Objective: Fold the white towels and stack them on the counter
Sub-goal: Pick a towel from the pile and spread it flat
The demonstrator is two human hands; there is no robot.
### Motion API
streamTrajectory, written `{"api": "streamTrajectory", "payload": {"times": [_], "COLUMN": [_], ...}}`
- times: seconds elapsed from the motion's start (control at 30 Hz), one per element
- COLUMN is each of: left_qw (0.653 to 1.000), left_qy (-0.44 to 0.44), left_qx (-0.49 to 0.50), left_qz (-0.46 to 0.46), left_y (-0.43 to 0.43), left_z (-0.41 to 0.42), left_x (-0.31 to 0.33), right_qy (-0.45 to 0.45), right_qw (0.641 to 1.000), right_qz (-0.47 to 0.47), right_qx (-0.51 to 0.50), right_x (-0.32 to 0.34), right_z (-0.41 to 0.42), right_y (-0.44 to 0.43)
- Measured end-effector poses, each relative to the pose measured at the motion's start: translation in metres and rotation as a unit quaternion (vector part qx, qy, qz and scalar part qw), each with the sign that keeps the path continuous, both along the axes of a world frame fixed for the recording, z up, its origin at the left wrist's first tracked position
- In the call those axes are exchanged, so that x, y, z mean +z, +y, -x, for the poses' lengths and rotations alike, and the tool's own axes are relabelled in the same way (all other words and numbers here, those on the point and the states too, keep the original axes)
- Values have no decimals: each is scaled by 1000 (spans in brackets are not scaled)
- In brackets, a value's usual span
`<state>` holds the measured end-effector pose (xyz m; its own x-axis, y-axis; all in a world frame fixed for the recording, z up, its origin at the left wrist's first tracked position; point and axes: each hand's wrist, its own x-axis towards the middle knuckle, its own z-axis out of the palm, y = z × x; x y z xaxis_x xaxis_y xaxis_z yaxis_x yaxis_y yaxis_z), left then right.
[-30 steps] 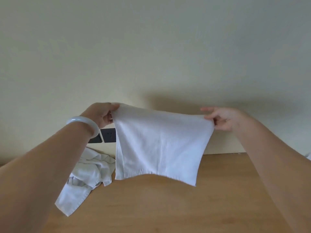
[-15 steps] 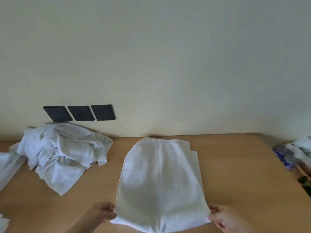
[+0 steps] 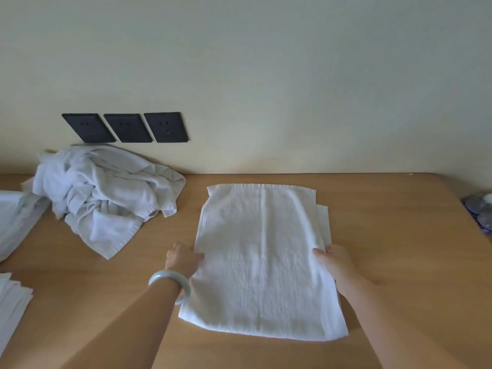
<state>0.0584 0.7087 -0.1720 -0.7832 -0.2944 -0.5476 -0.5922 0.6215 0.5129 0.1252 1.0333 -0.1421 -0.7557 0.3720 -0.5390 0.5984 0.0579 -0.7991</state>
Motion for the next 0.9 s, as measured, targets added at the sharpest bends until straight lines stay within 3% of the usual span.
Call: {"api": "streamTrajectory", "payload": {"times": [0.07,0.23,0.3,0.4,0.47,0.53,0.6,0.67,0.8,0.9], "left_qw": [1000,988,980,971,961,959,964,973,984,971], "left_qy": [13,85,85,-5,-51,-33,-4,15,50,32], "left_qx": [-16,17,39,50,71,92,91,78,36,51], "left_qz": [-6,-125,-177,-235,-264,-266,-248,-215,-167,-233], "left_y": [2,-9,-15,-18,-14,-6,1,9,30,45], "left_z": [-4,-28,-48,-64,-59,-44,-23,2,49,67], "left_x": [3,16,24,14,4,-2,-6,-4,2,15], "right_qy": [47,165,113,-32,-76,-69,-33,30,67,32], "right_qw": [999,961,968,983,981,991,997,975,936,914], "right_qz": [8,223,225,183,177,104,-63,-218,-299,-357], "right_qx": [17,14,6,-4,-23,-42,-20,39,175,191], "right_x": [1,32,22,-7,-17,-22,-23,-21,-36,-48], "right_z": [-1,-47,-65,-77,-66,-49,-27,-3,35,45], "right_y": [4,20,29,38,37,37,36,33,15,7]}}
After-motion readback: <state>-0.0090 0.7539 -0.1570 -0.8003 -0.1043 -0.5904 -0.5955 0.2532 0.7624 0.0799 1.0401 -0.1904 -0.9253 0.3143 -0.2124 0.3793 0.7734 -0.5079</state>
